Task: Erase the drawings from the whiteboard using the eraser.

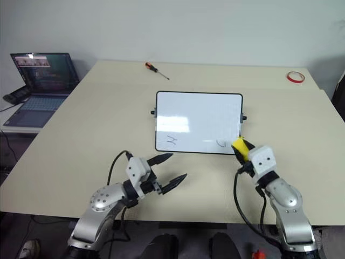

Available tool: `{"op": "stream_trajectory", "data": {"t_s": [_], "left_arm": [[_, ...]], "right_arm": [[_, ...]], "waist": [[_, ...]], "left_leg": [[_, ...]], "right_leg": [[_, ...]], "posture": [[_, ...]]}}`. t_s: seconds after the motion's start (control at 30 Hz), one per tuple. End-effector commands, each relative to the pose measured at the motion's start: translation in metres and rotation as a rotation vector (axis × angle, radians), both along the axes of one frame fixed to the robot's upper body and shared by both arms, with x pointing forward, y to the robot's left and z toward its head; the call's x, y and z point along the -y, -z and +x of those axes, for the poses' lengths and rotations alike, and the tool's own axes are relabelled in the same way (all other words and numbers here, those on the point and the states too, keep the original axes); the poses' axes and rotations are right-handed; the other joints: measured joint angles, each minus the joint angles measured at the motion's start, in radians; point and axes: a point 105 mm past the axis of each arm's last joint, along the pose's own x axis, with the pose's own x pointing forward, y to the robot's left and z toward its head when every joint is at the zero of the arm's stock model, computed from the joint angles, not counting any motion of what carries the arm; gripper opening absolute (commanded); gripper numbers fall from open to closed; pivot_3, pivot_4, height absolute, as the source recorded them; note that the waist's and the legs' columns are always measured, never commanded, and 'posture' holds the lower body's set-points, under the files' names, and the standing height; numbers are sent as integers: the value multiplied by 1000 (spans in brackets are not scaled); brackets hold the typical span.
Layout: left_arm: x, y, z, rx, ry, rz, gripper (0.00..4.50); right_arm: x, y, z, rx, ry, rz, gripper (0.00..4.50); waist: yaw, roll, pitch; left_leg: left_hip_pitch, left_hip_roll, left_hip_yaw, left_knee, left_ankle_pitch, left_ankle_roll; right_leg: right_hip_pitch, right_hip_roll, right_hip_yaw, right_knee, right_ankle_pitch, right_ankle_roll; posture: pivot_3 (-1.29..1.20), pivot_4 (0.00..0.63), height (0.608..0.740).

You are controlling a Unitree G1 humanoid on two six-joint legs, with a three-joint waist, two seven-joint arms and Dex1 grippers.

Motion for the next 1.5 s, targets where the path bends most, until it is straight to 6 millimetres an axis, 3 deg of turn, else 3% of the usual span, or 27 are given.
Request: {"op": "stream_trajectory", "data": {"t_s": [0.03,0.4,0.6,0.73,0.87,1.03,1.2,1.5], "left_arm": [[2,-14,2,61,-17,-6,4500],[-11,-14,13,85,-59,44,4500],[-6,-17,18,95,-57,37,4500],[-1,-24,23,115,-51,30,4500],[-1,-28,25,124,-49,32,4500],[-1,-31,25,131,-52,36,4500],[1,-35,27,139,-55,31,4500],[9,-37,26,141,-51,13,4500]], "right_arm": [[-8,-6,-4,65,-35,-18,1247],[-14,-12,14,101,-60,-13,1247],[-36,-17,31,135,-121,-21,1247],[-51,-11,47,127,-143,-74,1247],[-53,6,57,69,-142,-134,1247],[-40,28,70,-13,-73,-295,1247],[-20,34,78,-46,9,-388,1247],[4,38,68,-76,12,-521,1247]], "waist": [[-1,0,0],[0,0,0],[-2,0,0],[-1,0,0],[0,0,0],[0,0,0],[0,0,0],[8,0,0]], "left_leg": [[0,0,0,0,0,0],[0,0,0,0,0,0],[1,0,0,0,0,0],[1,0,1,0,0,0],[0,0,1,0,0,0],[0,0,1,0,0,0],[3,0,0,2,0,0],[13,-1,-3,4,1,1]], "right_leg": [[0,0,0,0,0,0],[0,1,0,0,0,0],[0,1,0,0,0,0],[0,1,-1,1,0,0],[0,1,-1,0,0,0],[0,1,0,1,0,0],[3,1,0,1,1,0],[16,0,-2,-2,2,2]], "posture": [[0,150,740],[0,150,740],[0,150,740],[0,150,740],[0,150,740],[0,150,740],[0,150,740],[0,150,740]]}}
